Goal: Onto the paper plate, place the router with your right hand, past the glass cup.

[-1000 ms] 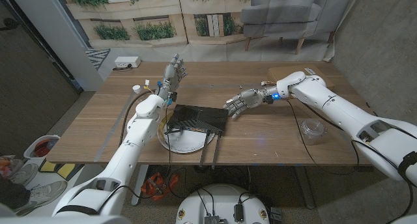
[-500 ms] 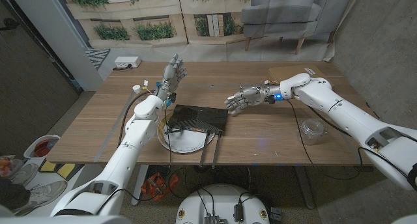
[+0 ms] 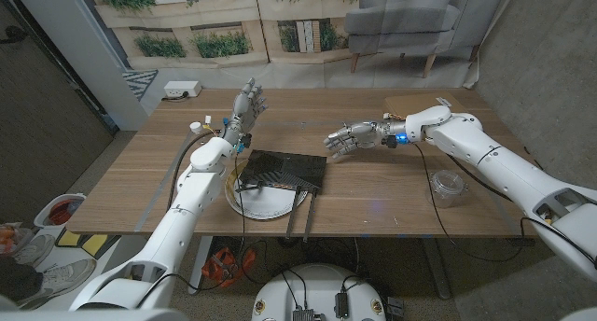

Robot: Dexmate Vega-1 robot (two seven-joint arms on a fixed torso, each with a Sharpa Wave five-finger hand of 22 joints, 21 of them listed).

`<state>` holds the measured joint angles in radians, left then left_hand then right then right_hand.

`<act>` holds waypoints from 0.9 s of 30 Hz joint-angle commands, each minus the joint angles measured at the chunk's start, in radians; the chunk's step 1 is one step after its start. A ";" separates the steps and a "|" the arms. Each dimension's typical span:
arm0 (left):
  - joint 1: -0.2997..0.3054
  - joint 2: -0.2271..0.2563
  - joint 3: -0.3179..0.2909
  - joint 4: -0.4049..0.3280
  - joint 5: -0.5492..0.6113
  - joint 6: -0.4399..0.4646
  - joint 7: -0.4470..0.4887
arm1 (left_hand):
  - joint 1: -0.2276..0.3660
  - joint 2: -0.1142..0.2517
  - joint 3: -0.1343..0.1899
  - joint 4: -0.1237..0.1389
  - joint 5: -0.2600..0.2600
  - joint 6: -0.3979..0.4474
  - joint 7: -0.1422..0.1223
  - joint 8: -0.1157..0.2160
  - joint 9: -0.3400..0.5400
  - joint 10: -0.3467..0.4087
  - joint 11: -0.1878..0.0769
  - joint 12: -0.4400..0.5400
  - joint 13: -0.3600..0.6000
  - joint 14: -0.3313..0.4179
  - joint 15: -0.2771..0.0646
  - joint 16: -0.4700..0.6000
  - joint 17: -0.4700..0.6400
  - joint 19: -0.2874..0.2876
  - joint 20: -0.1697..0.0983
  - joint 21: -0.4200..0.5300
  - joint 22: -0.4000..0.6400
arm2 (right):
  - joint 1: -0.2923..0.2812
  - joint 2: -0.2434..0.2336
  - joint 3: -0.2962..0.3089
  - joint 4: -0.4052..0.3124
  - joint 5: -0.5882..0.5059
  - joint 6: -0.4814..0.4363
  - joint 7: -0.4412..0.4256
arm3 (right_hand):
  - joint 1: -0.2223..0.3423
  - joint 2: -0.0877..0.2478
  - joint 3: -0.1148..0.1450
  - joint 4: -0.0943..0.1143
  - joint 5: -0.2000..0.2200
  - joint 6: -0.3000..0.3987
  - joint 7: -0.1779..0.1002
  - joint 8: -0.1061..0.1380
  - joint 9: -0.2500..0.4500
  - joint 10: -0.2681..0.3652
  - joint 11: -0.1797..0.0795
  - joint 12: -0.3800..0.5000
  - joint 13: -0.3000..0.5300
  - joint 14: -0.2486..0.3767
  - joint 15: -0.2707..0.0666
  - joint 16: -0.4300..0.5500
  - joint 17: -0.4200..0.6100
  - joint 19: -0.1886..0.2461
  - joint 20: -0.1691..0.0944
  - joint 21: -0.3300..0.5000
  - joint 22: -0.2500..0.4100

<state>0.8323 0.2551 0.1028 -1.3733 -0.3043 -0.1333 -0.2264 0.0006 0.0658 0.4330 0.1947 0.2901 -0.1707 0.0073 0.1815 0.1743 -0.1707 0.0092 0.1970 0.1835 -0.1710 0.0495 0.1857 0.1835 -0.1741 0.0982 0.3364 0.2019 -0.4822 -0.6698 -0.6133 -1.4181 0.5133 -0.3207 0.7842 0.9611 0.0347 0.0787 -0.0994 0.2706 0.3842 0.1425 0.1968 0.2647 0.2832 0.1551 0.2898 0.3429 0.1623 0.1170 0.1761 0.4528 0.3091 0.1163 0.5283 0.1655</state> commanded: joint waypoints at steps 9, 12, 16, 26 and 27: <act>-0.003 0.023 0.000 -0.005 -0.004 0.009 -0.026 | 0.000 0.115 -0.004 0.000 0.007 -0.143 0.001 0.003 0.004 -0.231 0.000 0.006 0.003 -0.216 0.000 0.006 0.005 -0.073 0.003 -0.002 0.003 | -0.029 -0.008 0.032 -0.029 0.038 0.037 -0.056 | 0.003 0.008 -0.006 -0.002 0.011 0.006 -0.011 0.011 -0.002 -0.017 0.002 -0.003 -0.004 -0.044 -0.002 -0.003 -0.022 -0.034 -0.027 -0.034 0.003; -0.004 0.027 0.001 -0.005 -0.002 0.009 -0.030 | 0.000 0.115 -0.004 0.000 0.007 -0.143 0.001 0.003 0.004 -0.232 -0.002 0.006 0.003 -0.216 0.000 0.006 0.005 -0.072 0.003 -0.002 0.003 | -0.034 -0.009 0.037 -0.032 0.042 0.047 -0.063 | 0.003 0.011 -0.007 -0.001 0.011 -0.001 -0.019 0.009 -0.002 -0.017 0.002 -0.004 -0.007 -0.054 -0.003 -0.003 -0.028 -0.041 -0.028 -0.041 0.004; -0.008 0.030 0.003 -0.002 -0.002 0.008 -0.038 | 0.000 0.115 -0.005 0.000 0.007 -0.144 0.001 0.003 0.004 -0.233 -0.001 0.005 0.003 -0.217 0.000 0.006 0.005 -0.073 0.003 -0.003 0.003 | -0.042 -0.012 0.047 -0.039 0.051 0.056 -0.076 | 0.002 0.014 -0.007 -0.001 0.011 -0.001 -0.025 0.009 -0.002 -0.020 0.000 -0.005 -0.008 -0.059 -0.003 -0.002 -0.033 -0.047 -0.036 -0.047 0.004; -0.029 0.035 0.006 0.028 -0.006 0.001 -0.067 | 0.000 0.114 -0.005 0.000 0.007 -0.144 0.000 0.003 0.004 -0.233 -0.002 0.005 0.003 -0.217 -0.001 0.006 0.005 -0.072 0.003 -0.003 0.003 | -0.039 -0.025 0.054 -0.050 0.050 0.061 -0.089 | 0.000 0.022 -0.006 0.000 0.012 -0.001 -0.035 0.010 -0.003 -0.026 -0.002 -0.008 -0.013 -0.068 -0.001 0.001 -0.044 -0.050 -0.044 -0.057 0.004; -0.033 0.036 0.007 0.034 -0.006 -0.002 -0.072 | 0.000 0.114 -0.005 0.000 0.007 -0.144 -0.001 0.003 0.004 -0.233 -0.002 0.006 0.003 -0.217 -0.001 0.006 0.005 -0.072 0.003 -0.003 0.003 | -0.038 -0.026 0.053 -0.051 0.047 0.064 -0.090 | 0.000 0.022 -0.006 0.001 0.012 0.000 -0.035 0.010 -0.004 -0.027 -0.001 -0.008 -0.013 -0.068 -0.001 0.002 -0.045 -0.049 -0.044 -0.058 0.004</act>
<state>0.8215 0.2840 0.1057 -1.3719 -0.3070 -0.1255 -0.2676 0.0006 0.0658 0.4330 0.1947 0.2901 -0.1707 0.0072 0.1815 0.1743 -0.1707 0.0092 0.1970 0.1835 -0.1711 0.0495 0.1857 0.1835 -0.1741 0.0982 0.3365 0.2019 -0.5179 -0.6852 -0.5698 -1.4568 0.5573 -0.2672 0.7133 0.9612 0.0480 0.0788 -0.0994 0.2786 0.3788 0.1156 0.2043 0.2599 0.2617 0.1517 0.2820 0.3290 0.1005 0.1123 0.1761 0.4079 0.2593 0.0770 0.4732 0.1653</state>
